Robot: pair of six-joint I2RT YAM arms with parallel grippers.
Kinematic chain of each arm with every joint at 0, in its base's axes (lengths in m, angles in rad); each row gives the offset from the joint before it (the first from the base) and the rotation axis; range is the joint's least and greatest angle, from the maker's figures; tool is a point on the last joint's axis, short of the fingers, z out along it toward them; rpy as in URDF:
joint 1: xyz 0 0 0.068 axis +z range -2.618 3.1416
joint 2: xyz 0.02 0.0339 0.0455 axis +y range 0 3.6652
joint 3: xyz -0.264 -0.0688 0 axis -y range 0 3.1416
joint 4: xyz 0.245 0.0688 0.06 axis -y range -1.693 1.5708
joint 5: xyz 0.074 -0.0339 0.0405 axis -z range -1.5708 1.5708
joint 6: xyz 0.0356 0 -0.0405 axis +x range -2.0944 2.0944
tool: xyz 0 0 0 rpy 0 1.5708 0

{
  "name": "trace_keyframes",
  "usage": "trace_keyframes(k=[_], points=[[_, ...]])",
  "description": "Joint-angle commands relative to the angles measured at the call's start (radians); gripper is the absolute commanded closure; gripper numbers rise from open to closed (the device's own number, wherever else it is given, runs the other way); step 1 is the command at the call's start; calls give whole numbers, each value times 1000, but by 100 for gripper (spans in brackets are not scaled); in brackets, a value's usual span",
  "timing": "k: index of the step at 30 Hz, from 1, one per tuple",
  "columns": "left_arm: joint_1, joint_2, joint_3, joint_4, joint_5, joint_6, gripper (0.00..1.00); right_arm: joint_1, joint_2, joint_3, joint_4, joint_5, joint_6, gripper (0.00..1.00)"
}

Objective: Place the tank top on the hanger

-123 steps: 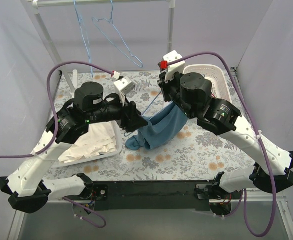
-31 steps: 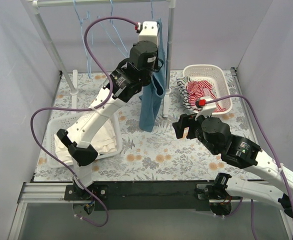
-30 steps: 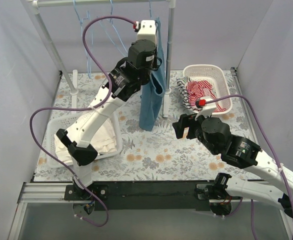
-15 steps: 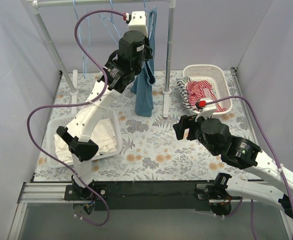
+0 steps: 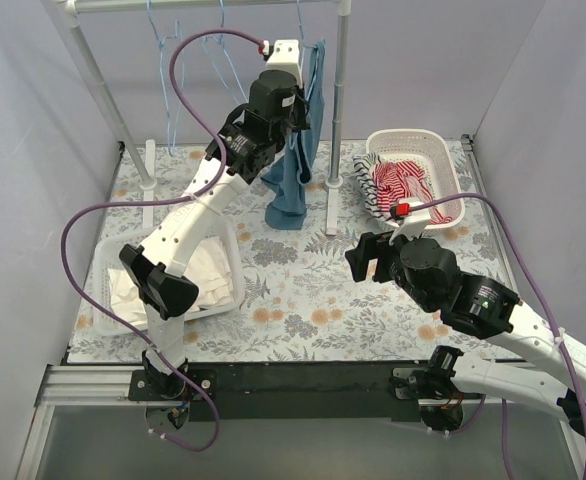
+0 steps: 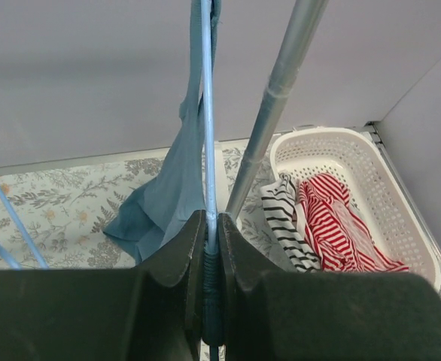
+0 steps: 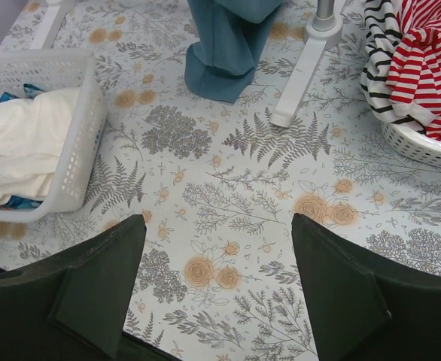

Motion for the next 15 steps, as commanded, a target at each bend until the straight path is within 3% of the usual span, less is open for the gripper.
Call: trace_keyframes(k=[1, 2, 3, 4, 6, 14, 15], points=[[2, -96, -41, 42, 39, -17, 92, 2, -19, -7, 27, 4, 18, 14], [2, -108, -59, 49, 44, -17, 88, 2, -21, -7, 26, 6, 18, 14], [3, -123, -70, 56, 50, -16, 73, 2, -21, -9, 27, 7, 18, 14], [2, -131, -73, 57, 56, -16, 65, 2, -23, -9, 26, 7, 18, 14], [2, -139, -73, 49, 71, -13, 60, 2, -21, -7, 27, 9, 18, 14], [0, -246, -133, -9, 203, -42, 2, 2, -15, -17, 26, 38, 18, 13], [-3, -266, -162, -10, 229, -46, 2, 2, -15, -20, 26, 44, 16, 13]])
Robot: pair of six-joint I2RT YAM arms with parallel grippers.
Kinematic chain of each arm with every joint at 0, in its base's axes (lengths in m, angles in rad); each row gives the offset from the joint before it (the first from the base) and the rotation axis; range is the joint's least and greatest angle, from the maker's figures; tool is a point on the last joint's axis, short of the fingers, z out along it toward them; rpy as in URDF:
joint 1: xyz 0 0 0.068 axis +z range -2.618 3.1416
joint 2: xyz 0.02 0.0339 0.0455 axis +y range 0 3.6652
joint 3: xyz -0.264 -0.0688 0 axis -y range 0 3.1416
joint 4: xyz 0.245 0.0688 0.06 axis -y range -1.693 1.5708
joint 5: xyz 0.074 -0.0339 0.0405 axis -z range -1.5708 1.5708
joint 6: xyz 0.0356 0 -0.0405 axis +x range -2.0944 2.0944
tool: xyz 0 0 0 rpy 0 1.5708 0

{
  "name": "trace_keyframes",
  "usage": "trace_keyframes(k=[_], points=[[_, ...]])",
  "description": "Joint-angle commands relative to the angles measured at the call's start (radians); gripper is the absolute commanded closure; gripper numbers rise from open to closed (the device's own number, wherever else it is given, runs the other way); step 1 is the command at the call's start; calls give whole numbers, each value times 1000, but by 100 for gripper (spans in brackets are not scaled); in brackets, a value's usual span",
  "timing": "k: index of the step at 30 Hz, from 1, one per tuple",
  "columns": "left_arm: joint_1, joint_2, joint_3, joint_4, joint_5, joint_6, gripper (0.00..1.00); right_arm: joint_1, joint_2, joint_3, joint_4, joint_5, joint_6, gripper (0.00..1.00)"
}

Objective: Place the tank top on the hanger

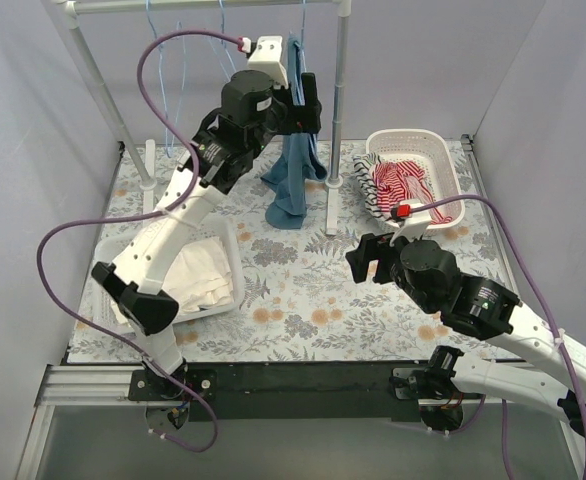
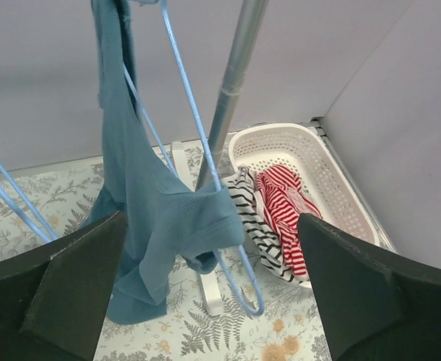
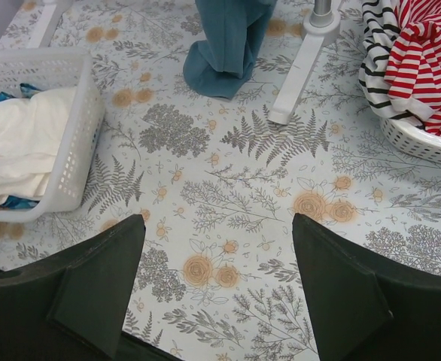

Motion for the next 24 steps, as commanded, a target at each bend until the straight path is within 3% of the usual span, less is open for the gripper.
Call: trace_keyframes(k=[1, 7, 16, 18, 24], points=[[-8, -156, -110, -22, 125, -25, 2, 2, -6, -9, 31, 50, 5, 12], [-97, -363, -378, -1, 164, -92, 2, 2, 10, -41, 43, 75, -1, 10], [-274, -653, -958, 70, 78, -295, 2, 0, 39, -176, 80, 47, 74, 7], [-304, -690, -1105, 99, 70, -358, 2, -2, 39, -211, 97, 39, 101, 7], [-338, -713, -1314, 168, 47, -467, 2, -5, 5, -347, 144, 22, 181, 7]])
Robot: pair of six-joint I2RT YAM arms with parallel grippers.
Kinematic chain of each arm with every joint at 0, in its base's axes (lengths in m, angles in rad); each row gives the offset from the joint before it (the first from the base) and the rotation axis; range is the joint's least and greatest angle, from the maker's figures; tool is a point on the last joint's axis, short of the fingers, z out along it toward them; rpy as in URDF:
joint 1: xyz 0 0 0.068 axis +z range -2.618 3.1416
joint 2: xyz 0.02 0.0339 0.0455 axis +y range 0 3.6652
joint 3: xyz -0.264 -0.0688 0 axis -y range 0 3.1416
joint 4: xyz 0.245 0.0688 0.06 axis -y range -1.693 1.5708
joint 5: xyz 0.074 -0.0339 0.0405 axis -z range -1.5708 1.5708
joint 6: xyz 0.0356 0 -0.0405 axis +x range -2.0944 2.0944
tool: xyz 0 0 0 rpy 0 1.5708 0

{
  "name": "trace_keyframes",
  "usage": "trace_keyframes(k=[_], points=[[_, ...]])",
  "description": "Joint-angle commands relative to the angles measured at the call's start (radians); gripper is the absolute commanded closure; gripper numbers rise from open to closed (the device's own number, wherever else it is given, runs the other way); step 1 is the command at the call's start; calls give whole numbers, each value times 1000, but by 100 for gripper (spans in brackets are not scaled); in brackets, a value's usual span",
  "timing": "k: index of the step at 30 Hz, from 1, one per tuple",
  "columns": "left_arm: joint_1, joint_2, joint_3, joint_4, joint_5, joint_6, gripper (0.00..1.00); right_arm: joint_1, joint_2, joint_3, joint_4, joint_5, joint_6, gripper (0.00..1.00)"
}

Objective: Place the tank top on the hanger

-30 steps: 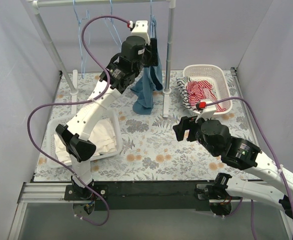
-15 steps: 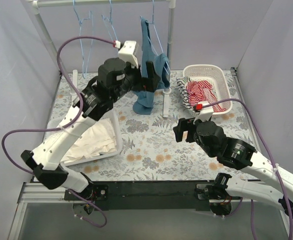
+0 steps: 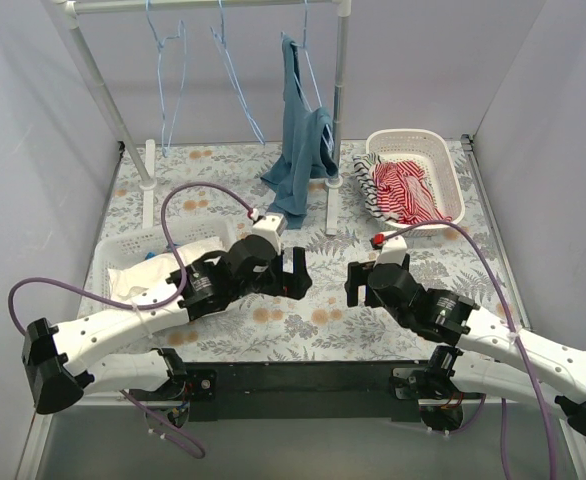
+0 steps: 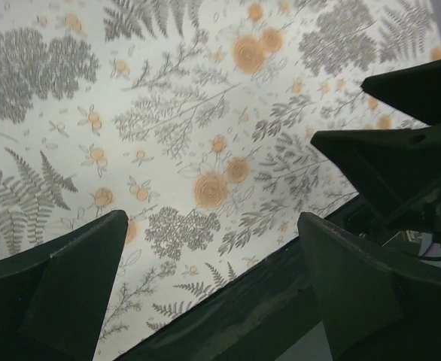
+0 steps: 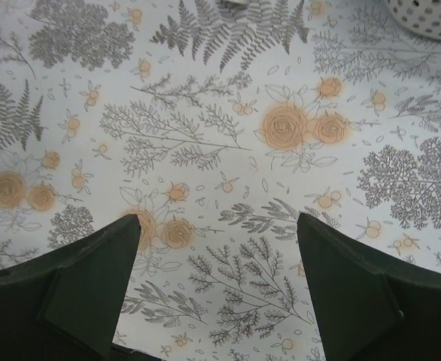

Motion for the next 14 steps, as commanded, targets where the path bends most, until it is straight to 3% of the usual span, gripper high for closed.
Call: trace_keyframes(k=[1, 7, 14], points=[[-11, -16, -86, 85, -46, -114, 2, -4, -40, -61, 76, -6, 102, 7], [-12, -14, -180, 154, -60, -137, 2, -3, -121, -127, 77, -10, 135, 7], [-12, -16, -171, 180, -69, -120, 2, -3, -155, -127, 51, -24, 142, 7]])
